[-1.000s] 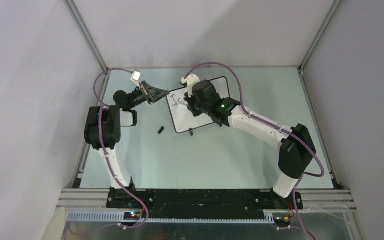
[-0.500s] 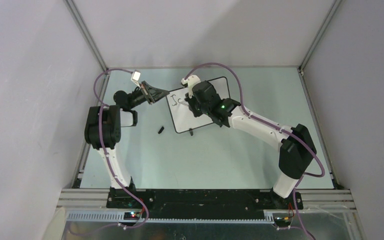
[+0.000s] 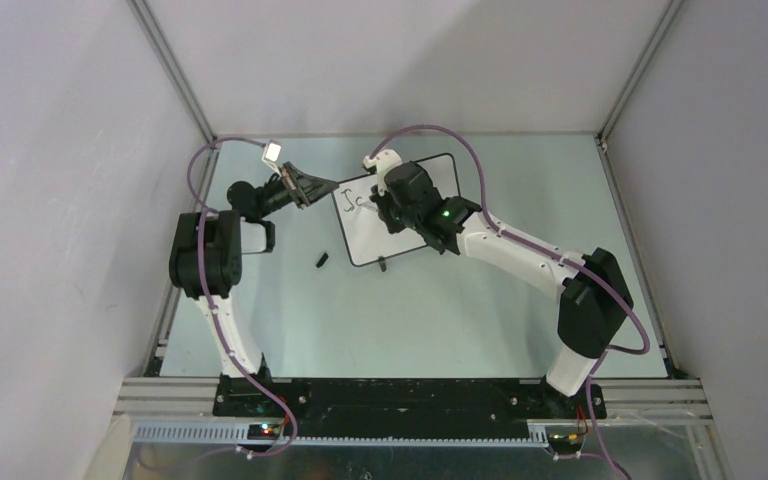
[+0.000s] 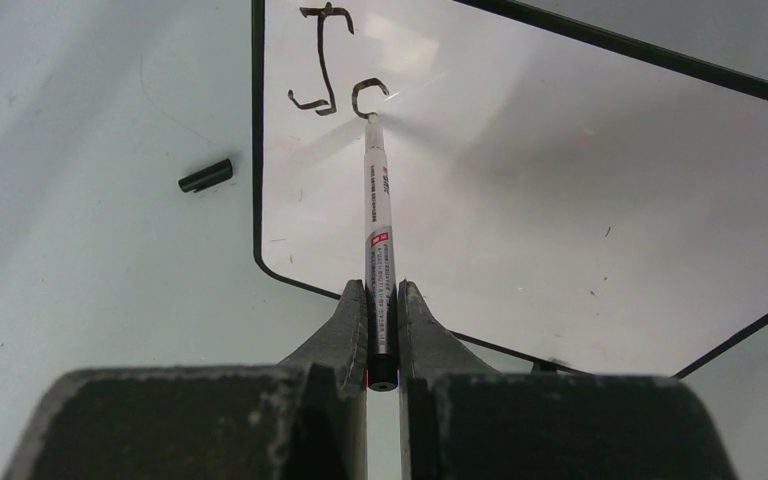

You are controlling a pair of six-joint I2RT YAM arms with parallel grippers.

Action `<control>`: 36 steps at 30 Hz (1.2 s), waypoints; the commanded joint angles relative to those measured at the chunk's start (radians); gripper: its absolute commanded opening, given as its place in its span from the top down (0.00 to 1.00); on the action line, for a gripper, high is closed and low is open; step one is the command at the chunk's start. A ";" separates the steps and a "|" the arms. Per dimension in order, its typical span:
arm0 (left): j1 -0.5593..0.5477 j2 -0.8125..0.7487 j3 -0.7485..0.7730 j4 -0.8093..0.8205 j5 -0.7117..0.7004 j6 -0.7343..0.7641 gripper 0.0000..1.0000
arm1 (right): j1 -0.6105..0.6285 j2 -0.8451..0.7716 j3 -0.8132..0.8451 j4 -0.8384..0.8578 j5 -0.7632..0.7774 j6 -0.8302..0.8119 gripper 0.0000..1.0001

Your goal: Write a sentence on the whiteboard

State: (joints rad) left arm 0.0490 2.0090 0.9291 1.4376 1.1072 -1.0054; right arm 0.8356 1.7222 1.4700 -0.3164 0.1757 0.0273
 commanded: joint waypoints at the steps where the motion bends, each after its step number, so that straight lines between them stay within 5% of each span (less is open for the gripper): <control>1: 0.001 -0.011 0.021 0.084 0.031 -0.015 1.00 | -0.020 -0.024 0.005 0.024 0.059 0.008 1.00; 36: 0.001 -0.010 0.021 0.086 0.030 -0.014 1.00 | -0.009 0.014 0.079 0.005 0.032 0.007 1.00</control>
State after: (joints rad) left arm 0.0490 2.0094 0.9291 1.4410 1.1069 -1.0058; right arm 0.8227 1.7245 1.5021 -0.3248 0.1802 0.0334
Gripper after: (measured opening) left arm 0.019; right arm 0.090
